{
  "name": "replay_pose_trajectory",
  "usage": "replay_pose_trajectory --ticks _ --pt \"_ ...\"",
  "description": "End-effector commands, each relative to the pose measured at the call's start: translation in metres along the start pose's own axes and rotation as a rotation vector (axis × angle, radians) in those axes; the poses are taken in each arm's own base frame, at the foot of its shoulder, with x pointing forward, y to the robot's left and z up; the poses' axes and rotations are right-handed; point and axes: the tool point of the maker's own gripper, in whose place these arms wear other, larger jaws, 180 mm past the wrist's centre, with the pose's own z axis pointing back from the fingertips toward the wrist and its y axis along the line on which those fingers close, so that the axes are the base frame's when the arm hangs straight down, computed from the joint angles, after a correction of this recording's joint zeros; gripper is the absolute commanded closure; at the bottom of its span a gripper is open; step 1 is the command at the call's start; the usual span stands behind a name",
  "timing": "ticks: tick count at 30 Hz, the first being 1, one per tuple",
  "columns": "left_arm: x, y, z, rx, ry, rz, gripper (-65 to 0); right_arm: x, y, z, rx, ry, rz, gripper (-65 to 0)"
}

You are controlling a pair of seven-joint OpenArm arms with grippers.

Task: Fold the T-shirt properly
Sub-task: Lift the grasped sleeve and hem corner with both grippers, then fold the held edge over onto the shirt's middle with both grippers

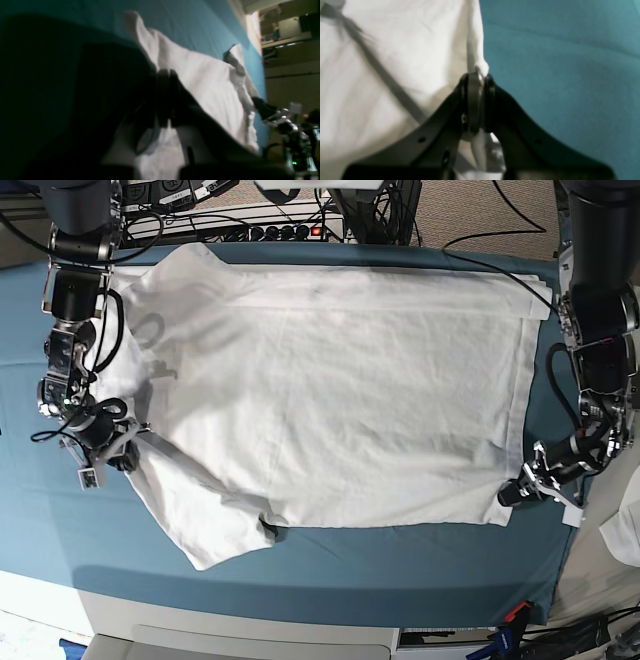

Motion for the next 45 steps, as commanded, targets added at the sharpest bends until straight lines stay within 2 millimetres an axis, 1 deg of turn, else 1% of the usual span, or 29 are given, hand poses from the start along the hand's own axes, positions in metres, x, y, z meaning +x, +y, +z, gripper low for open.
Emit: replay_pose_trajectory --ticks 1,4,8,14,17,19,22,25,27,31,36,40,45 --pt "0.029 -0.012 0.008 -0.037 -0.062 -0.023 0.0 0.025 -0.011 0.008 -0.005 -0.062 0.017 0.0" --pt "0.025 -0.015 0.012 -0.072 -0.047 0.019 0.0 0.024 -0.007 0.016 0.039 -0.058 0.039 0.0" --pt "0.007 -0.01 0.017 -0.086 -0.011 0.049 0.0 0.016 -0.003 0.027 0.082 -0.024 0.101 0.0" --pt "-0.015 -0.002 0.029 -0.073 0.017 0.01 0.0 0.013 0.004 0.043 0.111 -0.039 0.075 0.0" --pt "-0.023 -0.001 0.034 -0.068 0.031 -0.021 0.0 0.013 0.0 0.051 0.103 -0.055 0.043 0.0" --pt "-0.029 0.0 0.037 -0.064 0.042 -0.039 0.0 0.012 -0.008 0.056 0.089 -0.06 0.011 0.0" --pt "-0.034 0.001 0.043 -0.063 0.039 -0.049 0.0 0.015 -0.023 0.065 0.057 -0.079 -0.019 0.0" --pt "-0.032 0.002 0.052 -0.063 0.022 -0.053 0.0 0.014 -0.037 0.075 0.038 -0.082 -0.051 0.0" --pt "-0.029 -0.001 0.059 -0.08 -0.001 -0.048 0.0 0.01 -0.04 0.08 0.039 -0.069 -0.076 0.0" --pt "-0.031 -0.006 0.069 -0.094 0.004 -0.068 0.0 0.0 -0.038 0.083 0.055 -0.055 -0.116 0.0" --pt "-0.045 -0.007 0.077 -0.092 0.031 -0.099 0.0 -0.015 -0.036 0.086 0.057 -0.013 -0.121 0.0" --pt "-0.056 -0.011 0.083 -0.096 0.05 -0.123 0.0 -0.015 -0.034 0.096 0.061 -0.025 -0.13 0.0" --pt "-0.069 -0.017 0.09 -0.096 0.079 -0.172 0.0 -0.016 -0.03 0.114 0.053 -0.017 -0.087 0.0"
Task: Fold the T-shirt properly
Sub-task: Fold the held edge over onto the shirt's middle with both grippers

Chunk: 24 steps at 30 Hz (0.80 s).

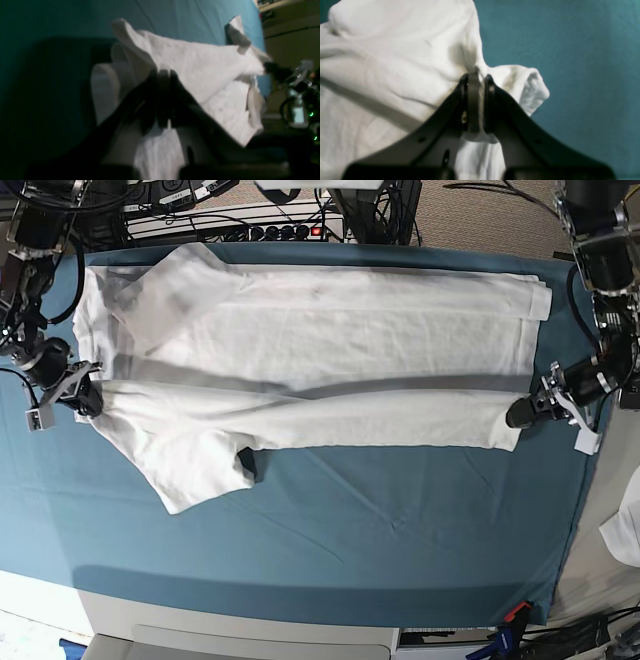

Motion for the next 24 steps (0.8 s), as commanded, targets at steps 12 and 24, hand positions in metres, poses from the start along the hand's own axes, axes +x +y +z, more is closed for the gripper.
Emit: replay_pose_trajectory --ticks 12,24 --pt "0.002 -0.006 0.032 0.021 -0.053 -0.058 0.0 0.001 -0.02 0.031 -0.07 -0.014 0.027 0.0" --pt "-0.002 -0.006 0.044 0.002 -0.073 -0.017 0.0 -0.01 -0.017 0.034 -0.043 0.052 -0.003 0.0"
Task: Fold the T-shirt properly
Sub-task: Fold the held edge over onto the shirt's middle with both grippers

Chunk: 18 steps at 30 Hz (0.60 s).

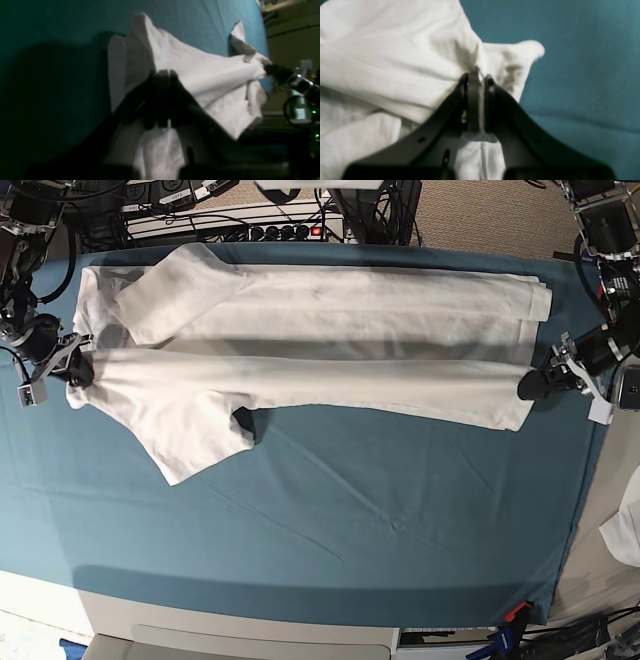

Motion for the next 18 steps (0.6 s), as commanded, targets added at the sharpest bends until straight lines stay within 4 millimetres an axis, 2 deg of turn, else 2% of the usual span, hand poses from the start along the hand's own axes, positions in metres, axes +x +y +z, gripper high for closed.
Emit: replay_pose_trajectory --ticks 1,9,18 --pt "0.019 -0.005 0.008 -0.014 -0.049 -0.031 0.0 0.021 -0.011 0.01 -0.024 -0.048 0.022 0.0" --pt "-0.001 -0.004 0.014 -0.029 -0.022 0.015 0.0 0.016 -0.006 0.01 0.001 -0.021 -0.001 0.0" --pt "-0.009 -0.005 0.017 -0.035 -0.002 0.028 0.0 0.004 -0.003 0.012 0.016 0.023 -0.018 0.0"
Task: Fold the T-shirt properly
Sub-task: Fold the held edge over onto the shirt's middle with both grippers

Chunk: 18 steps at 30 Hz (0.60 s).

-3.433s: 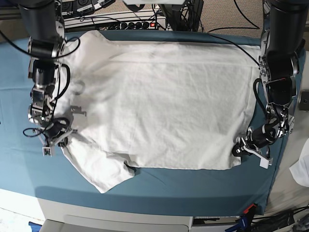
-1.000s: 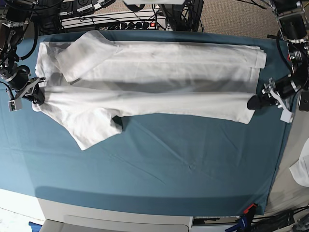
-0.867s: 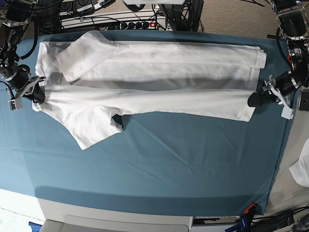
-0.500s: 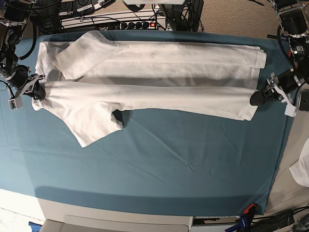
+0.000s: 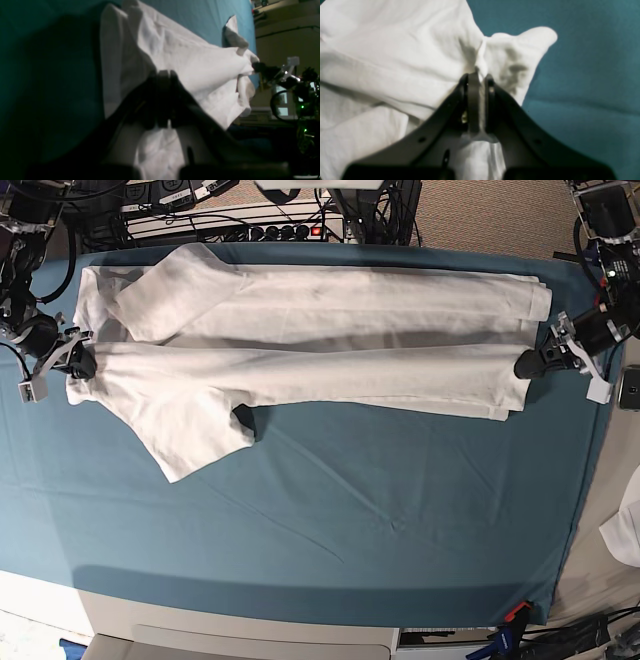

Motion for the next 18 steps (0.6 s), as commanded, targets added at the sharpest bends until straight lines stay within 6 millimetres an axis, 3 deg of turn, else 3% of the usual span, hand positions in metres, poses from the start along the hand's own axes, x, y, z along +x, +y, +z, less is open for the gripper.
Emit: replay_pose_trajectory --ticks 1,18 --pt "0.0195 -0.006 0.0076 -0.014 -0.042 -0.039 0.0 0.0167 -0.0094 0.011 -0.023 -0.03 0.031 0.0" --pt "0.0167 -0.0055 0.0077 -0.013 -0.032 -0.037 0.0 0.0133 -0.0179 0.0186 -0.045 -0.005 0.041 0.0"
